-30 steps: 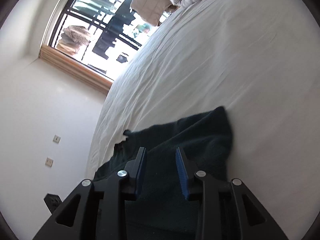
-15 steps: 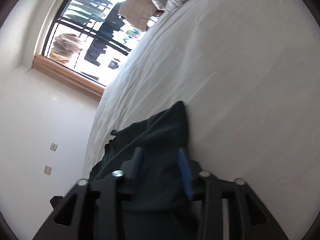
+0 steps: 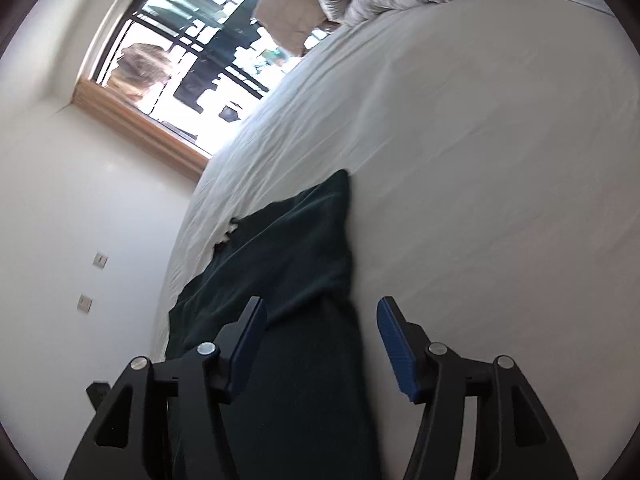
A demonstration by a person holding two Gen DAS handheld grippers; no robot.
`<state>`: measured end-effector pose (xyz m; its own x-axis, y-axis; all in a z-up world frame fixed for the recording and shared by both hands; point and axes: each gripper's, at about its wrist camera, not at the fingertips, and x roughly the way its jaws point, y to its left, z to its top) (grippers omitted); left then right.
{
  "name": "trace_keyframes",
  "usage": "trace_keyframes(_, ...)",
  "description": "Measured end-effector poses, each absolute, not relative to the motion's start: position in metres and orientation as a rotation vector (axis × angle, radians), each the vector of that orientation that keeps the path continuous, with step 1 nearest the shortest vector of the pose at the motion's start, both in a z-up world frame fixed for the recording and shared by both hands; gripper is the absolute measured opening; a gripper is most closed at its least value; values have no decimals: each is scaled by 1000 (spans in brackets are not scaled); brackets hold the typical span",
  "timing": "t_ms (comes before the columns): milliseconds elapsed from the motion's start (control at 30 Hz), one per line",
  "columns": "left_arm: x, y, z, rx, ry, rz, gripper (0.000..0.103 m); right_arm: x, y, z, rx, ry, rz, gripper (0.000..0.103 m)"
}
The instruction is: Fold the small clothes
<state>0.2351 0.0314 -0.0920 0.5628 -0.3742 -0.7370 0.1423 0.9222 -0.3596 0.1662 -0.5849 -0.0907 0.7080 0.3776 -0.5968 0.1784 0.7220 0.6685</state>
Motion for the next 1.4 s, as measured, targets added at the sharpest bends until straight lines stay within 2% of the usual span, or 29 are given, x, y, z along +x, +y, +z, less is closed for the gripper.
trace_keyframes(100,192,44,-88,-266,899,-325,11,126,-558,-76,593,836,185,61)
trace_keyframes(267,128,59,-94,-197,925,-346,11,70,-538,-80,443,907,234,61)
trace_keyframes(433,81,68,-94,29,891,-325,11,34,-520,-82,6,963,124,61)
trace_keyframes(667,56,66,-109,295,839,-281,11,22,-512,-118,-284,1052,121,59)
trace_keyframes(767,46,57,-116,466,786,-270,11,15,-506,-123,-374,1018,150,57)
trace_keyframes(867,40,55,-120,547,753,-274,11,16,-510,-122,-308,1013,179,57)
trace_keyframes(1133,45,81,-109,310,811,-320,11,17,-531,-115,-126,989,203,54)
trace_keyframes(1200,54,92,-107,183,891,-345,11,20,-547,-112,78,1029,236,55)
trace_keyframes(1400,78,134,-125,-496,1127,-439,11,21,-591,-126,659,1087,345,55)
